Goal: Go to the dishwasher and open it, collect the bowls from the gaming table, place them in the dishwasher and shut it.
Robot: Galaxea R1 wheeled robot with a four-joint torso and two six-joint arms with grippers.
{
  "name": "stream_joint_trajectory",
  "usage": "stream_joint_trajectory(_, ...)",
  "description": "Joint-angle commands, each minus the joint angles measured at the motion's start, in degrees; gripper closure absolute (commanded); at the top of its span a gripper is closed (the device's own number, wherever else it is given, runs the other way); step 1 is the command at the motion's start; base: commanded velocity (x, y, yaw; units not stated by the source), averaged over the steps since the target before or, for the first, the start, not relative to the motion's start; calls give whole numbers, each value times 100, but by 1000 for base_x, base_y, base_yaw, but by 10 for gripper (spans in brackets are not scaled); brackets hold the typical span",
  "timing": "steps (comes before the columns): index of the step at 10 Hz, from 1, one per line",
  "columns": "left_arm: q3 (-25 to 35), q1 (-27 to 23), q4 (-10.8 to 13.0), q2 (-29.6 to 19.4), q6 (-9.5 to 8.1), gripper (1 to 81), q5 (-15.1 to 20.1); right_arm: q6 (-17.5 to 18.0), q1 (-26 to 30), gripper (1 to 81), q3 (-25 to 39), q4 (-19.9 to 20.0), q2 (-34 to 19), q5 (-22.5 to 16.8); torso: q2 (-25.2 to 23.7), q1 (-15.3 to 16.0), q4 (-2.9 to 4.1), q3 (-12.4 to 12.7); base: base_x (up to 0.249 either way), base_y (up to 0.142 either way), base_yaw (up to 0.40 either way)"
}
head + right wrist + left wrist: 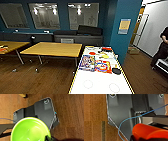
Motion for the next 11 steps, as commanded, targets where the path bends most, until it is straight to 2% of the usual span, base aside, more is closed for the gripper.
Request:
stream_joint_trajectory(1,87,-216,24,-152,40,811,280,6,366,811,-388,-102,-146,-577,0,5,0,0,0,0,0)
stream_joint_trajectory(5,192,-145,-46,-152,31,811,192,-3,630,811,-836,-155,328,-1147,-2,5,0,0,0,0,0)
stream_joint_trajectory(11,184,-137,-46,-81,22,811,192,-29,665,811,-1319,-155,785,-1306,-2,5,0,0,-11,0,0)
